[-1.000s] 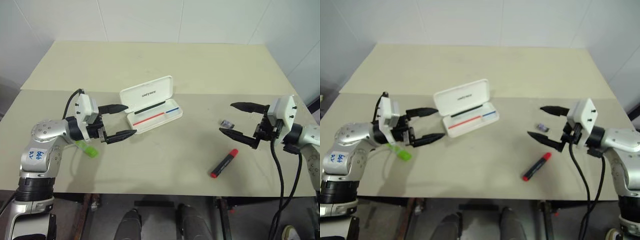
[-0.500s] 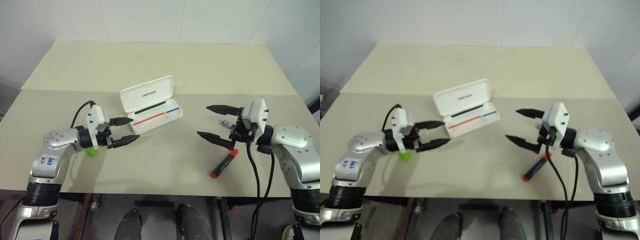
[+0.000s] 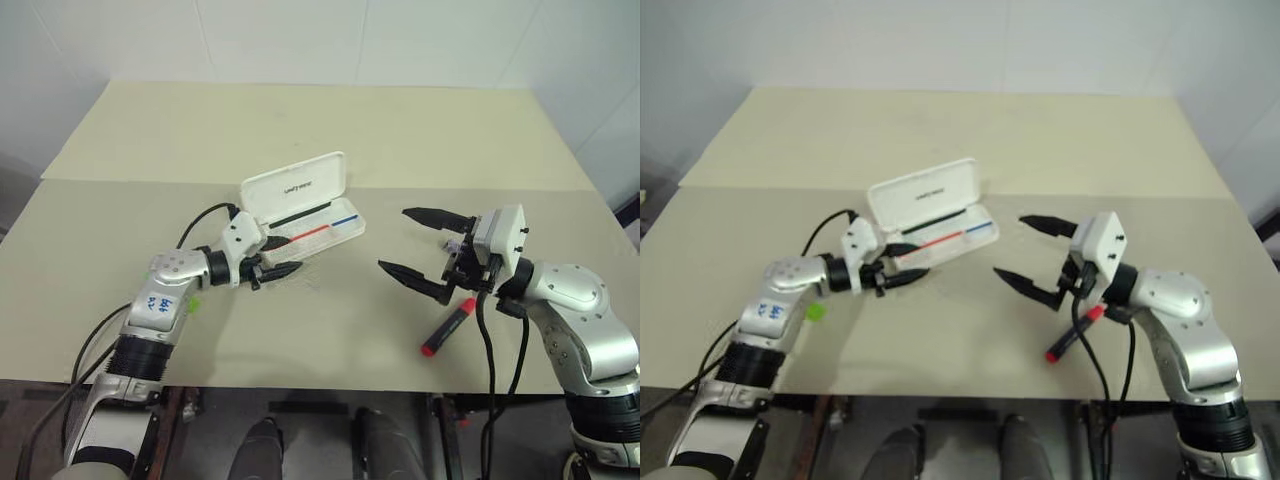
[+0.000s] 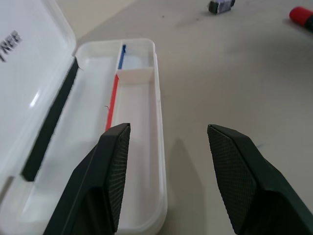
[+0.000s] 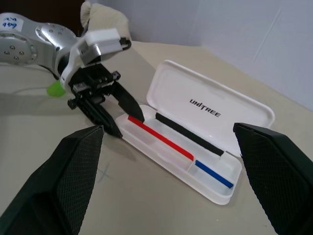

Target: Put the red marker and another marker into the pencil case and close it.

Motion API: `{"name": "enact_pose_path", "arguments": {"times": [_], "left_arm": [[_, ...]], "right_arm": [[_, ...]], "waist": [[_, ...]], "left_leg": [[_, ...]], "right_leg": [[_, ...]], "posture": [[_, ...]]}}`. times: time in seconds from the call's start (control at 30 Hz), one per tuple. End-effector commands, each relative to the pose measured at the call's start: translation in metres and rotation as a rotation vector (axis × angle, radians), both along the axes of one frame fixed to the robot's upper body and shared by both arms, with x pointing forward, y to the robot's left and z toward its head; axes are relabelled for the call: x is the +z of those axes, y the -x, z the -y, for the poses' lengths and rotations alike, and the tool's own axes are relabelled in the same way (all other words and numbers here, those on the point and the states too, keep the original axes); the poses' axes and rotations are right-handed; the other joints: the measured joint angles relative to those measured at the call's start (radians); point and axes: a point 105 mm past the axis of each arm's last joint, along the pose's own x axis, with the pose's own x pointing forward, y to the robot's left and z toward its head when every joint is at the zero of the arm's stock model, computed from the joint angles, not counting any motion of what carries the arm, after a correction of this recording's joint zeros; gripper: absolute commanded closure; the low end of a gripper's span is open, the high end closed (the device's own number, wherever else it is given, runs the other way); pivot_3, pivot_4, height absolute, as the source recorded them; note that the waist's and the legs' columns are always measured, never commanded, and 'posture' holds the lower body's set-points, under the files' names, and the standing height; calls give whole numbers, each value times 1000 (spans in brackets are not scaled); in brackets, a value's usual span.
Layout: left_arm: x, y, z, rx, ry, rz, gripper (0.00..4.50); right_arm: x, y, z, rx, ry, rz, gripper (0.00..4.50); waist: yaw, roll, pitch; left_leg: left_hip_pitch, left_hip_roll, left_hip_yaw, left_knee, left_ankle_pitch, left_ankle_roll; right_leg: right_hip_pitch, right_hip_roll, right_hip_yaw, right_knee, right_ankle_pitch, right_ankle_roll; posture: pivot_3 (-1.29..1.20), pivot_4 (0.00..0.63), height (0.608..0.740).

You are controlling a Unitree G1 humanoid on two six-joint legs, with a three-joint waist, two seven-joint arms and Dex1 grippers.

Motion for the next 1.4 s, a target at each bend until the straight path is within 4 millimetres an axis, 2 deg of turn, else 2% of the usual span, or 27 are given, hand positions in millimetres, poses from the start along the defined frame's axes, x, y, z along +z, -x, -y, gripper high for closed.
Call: {"name": "enact_pose_path", "arguments": {"times": [0.03,0.37,0.47,0.67,1.0,1.13,1.27,1.4], "left_arm": [[6,-4,1,-5,-26,38,1929],[-8,-10,11,-21,-89,-17,1929],[-9,-11,13,-24,-111,-21,2497],[-9,-14,14,-24,-130,-33,4453],[-2,-8,18,-89,-164,-29,4453],[8,2,21,-168,-163,2,4453],[6,12,17,-226,-184,-1,4453],[3,32,7,-314,-224,4,4453]], "right_arm": [[10,8,-6,9,-14,56,0],[11,14,-9,0,-26,65,0],[14,15,-10,-1,-30,76,0],[18,14,-12,1,-36,89,0],[19,13,-7,8,-10,80,0],[11,17,-2,45,44,24,0],[3,21,7,59,86,-24,0],[-7,27,22,57,138,-90,0]], "waist": [[2,0,0],[6,0,0],[4,0,0],[4,0,0],[4,0,0],[4,0,0],[5,0,0],[4,0,0]], "left_leg": [[0,0,0,0,0,0],[0,0,0,0,0,0],[0,0,0,0,0,0],[0,0,0,0,0,0],[0,0,0,0,0,0],[0,0,0,0,0,0],[0,0,0,0,0,0],[-1,0,0,0,0,0]], "right_leg": [[0,0,0,0,0,0],[0,0,0,1,0,0],[0,0,0,1,0,0],[0,0,0,1,0,0],[0,0,0,1,0,0],[0,0,0,1,0,0],[0,0,0,0,0,0],[0,0,0,0,0,0]], "posture": [[0,150,740],[0,150,740],[0,150,740],[0,150,740],[0,150,740],[0,150,740],[0,150,740],[0,150,740]]}}
